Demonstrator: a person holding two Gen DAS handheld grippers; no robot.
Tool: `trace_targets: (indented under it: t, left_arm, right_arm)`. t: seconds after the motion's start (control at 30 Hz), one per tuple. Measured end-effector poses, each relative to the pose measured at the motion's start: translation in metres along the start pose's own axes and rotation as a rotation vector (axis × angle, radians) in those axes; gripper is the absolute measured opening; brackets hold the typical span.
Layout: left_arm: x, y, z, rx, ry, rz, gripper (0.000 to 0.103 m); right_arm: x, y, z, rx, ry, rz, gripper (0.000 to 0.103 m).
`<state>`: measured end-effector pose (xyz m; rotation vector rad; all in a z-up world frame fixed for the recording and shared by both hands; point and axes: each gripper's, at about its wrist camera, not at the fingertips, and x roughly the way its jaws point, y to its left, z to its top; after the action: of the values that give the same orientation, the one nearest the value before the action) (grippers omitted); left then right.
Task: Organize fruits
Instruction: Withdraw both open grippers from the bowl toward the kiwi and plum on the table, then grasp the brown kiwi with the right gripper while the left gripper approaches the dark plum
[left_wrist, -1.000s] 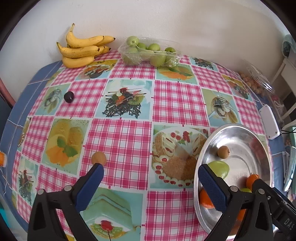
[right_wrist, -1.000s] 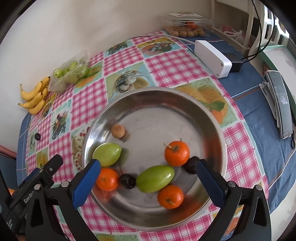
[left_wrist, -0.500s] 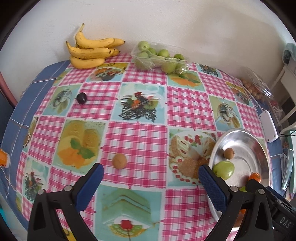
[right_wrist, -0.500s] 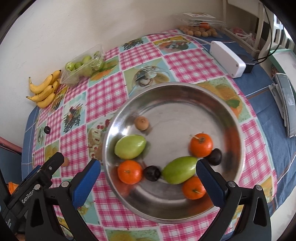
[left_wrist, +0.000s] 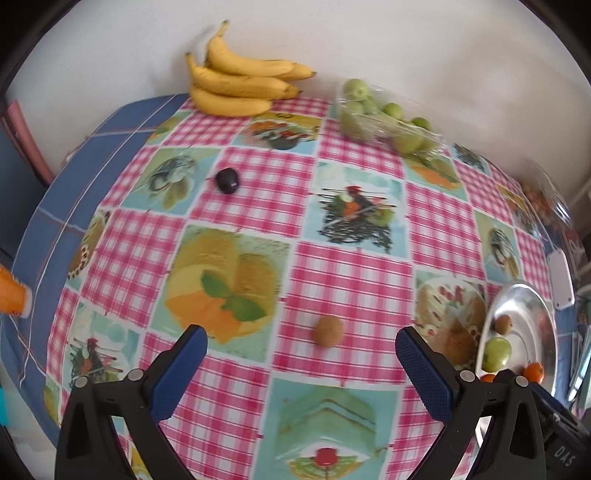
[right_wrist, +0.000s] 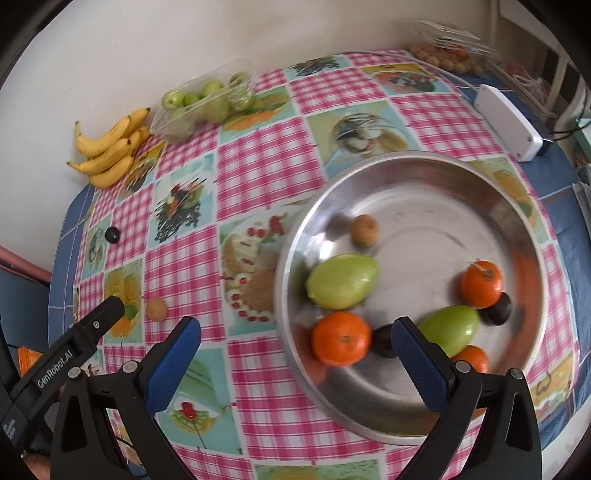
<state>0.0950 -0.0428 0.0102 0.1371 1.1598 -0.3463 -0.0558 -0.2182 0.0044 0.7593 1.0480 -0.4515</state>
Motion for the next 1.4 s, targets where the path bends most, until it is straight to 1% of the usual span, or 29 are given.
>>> trace_targets:
  t: [0.3, 0.5, 0.7, 1.0, 1.13, 1.4]
  left_arm:
    - [0.012, 0.037, 0.003, -0.064, 0.03, 0.014, 0.103]
    - [0.016, 0.062, 0.005, -0.108, 0.03, 0.031, 0.103]
    - [0.021, 0.083, 0.004, -0.145, 0.048, 0.04, 0.103]
    - [0.035, 0.1, -0.001, -0.182, 0.089, 0.044, 0.103]
    - [0.039, 0.104, -0.001, -0.191, 0.092, 0.044, 0.103]
    - [0.049, 0.105, 0.0, -0.192, 0.106, 0.05, 0.103]
  right_arm:
    - [0.017, 0.036, -0.003, -0.05, 0.025, 0.012, 0.103]
    - [0.03, 0.06, -0.009, -0.079, 0.046, 0.021, 0.103]
    - [0.042, 0.083, -0.015, -0.11, 0.069, 0.029, 0.103]
    - [0.06, 0.108, -0.02, -0.153, 0.088, 0.028, 0.103]
    - [0.071, 0.112, -0.019, -0.158, 0.096, 0.042, 0.103]
    - [0.08, 0.124, -0.015, -0.211, 0.052, 0.042, 0.103]
